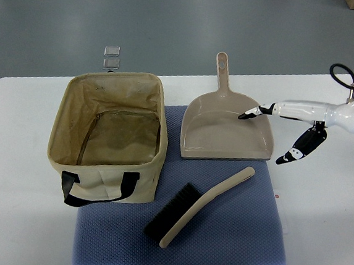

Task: Put pink broom in yellow bag with right hand
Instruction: 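Reach the right hand down toward the curved beige brush handle, then close the right hand around the brush handle near its middle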

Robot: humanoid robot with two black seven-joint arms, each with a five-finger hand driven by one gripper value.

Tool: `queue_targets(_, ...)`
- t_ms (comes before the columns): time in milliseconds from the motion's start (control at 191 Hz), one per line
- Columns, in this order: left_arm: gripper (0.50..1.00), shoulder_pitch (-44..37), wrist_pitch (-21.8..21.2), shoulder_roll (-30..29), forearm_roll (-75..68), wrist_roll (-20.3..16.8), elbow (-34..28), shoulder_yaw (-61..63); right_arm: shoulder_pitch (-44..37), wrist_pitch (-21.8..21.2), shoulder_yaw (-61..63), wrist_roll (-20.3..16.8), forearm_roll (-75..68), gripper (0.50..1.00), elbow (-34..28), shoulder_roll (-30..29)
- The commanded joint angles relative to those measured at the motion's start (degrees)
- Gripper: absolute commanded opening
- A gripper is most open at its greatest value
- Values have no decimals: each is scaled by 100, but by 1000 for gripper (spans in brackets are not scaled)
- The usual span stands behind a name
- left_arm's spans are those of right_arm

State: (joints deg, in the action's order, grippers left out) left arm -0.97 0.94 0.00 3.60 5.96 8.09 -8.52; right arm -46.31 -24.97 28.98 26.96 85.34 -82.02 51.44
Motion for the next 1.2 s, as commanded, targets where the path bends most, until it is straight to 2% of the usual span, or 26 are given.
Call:
queue_targets(0, 1000, 1, 3, 0, 0, 1, 0, 0, 8, -17, -270, -33, 308, 928, -201, -2)
queue_targets(251, 1000, 1, -6, 0, 0, 1, 0, 0, 254, 309, -279, -77, 361, 926, -192, -336)
queue_targets(466, 1000, 1, 3, 0, 0, 1, 0, 0, 667, 730, -296, -226, 941, 915, -42, -731)
queue_targets(602, 1000, 1, 3, 0, 0, 1, 0, 0, 702, 932, -296, -235, 1257, 915, -25, -784)
queue_targets(816, 1000, 1, 3, 0, 0, 1, 0, 0, 799, 1047, -296, -244, 1626, 907, -7, -1057)
queue_targets(937, 1000, 1, 3, 0, 0, 1, 0, 0, 878, 1196, -296, -446, 1846, 901, 160, -1259)
queue_targets(1104, 1000, 1, 3, 0, 0, 1, 0, 0, 966, 1354, -296, -455, 1960, 830, 248, -1426)
queue_targets(1193, 1000, 1, -6, 0, 0, 1, 0, 0, 975, 1398, -288, -463, 2040, 811, 371, -1531)
